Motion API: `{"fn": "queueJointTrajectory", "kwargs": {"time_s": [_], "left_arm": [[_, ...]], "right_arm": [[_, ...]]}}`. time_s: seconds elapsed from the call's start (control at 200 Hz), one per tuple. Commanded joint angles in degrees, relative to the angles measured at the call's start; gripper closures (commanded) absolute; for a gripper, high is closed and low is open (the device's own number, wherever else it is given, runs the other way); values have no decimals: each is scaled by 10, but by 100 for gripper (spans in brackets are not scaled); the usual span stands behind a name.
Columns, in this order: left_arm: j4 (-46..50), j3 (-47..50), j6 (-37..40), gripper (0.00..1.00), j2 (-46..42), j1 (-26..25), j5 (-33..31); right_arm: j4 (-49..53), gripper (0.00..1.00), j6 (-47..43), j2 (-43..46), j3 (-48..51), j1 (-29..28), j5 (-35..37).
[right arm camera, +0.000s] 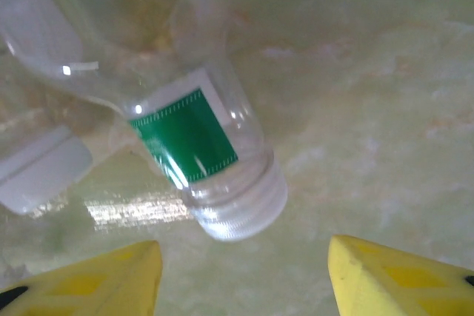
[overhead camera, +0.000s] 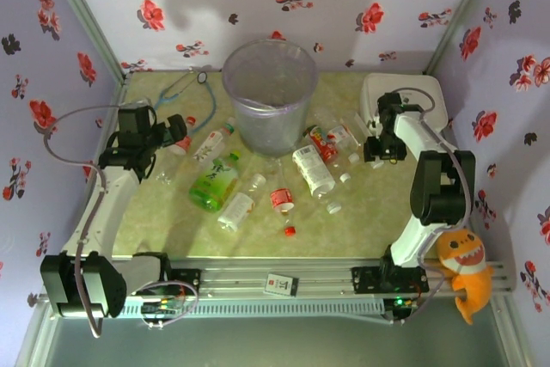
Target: Put the plastic bottles in the bin
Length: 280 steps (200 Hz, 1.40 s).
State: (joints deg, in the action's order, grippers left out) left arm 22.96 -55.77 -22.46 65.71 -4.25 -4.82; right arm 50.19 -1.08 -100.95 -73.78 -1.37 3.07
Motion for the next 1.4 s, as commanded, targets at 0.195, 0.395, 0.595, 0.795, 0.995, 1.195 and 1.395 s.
{"fn": "queueJointTrajectory", "kwargs": {"time_s": [0.195,0.395,0.595,0.795,0.995,1.195,1.395], "left_arm": [[-9,11,-11,0,-1,-4,15],[-19,19,-19,0,-5,-5,19],[-24,19,-22,0,-7,-5,21],[-29,19,-26,0,-7,-5,22],[-34,22,-31,0,-8,-5,25],[-38,25,-35,0,-10,-5,27],[-37,25,-34,0,-14,-5,27]], "right_arm": [[-48,36,-21,-44,-25,4,-31],[-64,37,-20,-64,-24,4,-54],[-78,39,-17,-80,-18,4,-65],[-85,49,-15,-95,-13,4,-76],[-85,54,-16,-106,-8,-1,-77],[-86,55,-9,-115,0,-19,-60],[-57,59,10,-79,9,-26,-52]]}}
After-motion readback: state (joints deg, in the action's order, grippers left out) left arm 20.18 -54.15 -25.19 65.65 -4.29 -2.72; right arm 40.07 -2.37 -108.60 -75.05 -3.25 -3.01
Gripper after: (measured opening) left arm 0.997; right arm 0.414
